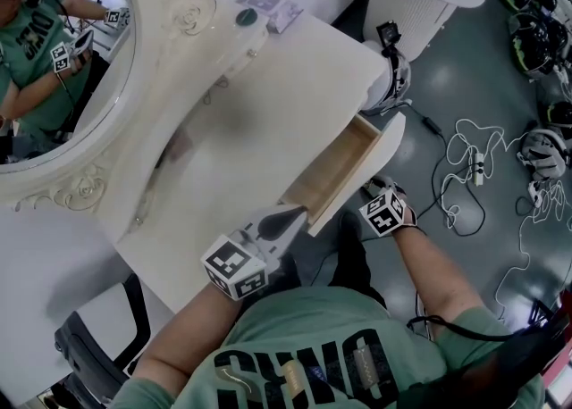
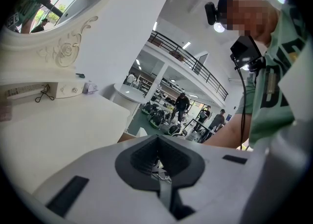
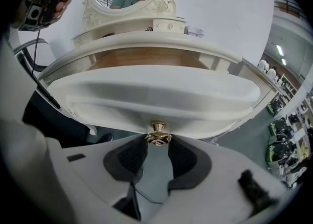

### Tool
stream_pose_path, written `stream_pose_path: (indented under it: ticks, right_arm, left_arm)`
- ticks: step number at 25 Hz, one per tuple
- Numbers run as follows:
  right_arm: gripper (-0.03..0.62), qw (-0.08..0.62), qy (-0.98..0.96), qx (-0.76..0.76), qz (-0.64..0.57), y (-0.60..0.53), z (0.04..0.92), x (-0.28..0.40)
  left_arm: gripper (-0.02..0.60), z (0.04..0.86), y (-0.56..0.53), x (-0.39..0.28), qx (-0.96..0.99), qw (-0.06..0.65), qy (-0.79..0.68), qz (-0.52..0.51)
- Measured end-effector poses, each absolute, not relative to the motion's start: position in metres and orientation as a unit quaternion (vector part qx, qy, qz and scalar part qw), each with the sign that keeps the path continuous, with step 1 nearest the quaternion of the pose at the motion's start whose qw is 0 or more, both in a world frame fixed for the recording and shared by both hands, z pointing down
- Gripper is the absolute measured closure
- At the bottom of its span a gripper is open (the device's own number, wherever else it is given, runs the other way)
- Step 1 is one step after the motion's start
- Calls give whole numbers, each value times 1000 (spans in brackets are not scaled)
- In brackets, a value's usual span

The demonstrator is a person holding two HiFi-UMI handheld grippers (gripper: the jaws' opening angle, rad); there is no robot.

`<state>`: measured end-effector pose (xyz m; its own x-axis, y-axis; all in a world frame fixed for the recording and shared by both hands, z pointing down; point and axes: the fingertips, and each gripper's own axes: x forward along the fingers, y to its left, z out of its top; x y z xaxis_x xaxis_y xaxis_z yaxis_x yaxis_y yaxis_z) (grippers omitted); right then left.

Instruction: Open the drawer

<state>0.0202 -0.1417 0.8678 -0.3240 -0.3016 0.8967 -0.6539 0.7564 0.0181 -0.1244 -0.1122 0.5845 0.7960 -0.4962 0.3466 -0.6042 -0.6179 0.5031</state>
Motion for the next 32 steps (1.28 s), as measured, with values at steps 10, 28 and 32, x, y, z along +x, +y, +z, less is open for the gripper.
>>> stream_pose_path:
  ticks: [10,28,32]
  right_arm:
    - [459,495,-792,308,182,-135,868,29]
    - [459,500,-786,314,183,-119,869,51]
    - [459,503,-783,316,185,-113,869,59]
  left_arm:
    - [572,583,-108,-122,896,309,-306,87]
    - [572,581,-101,-123,897,305,-308,85]
    - [572,580,-100,-125,896,305,-310,86]
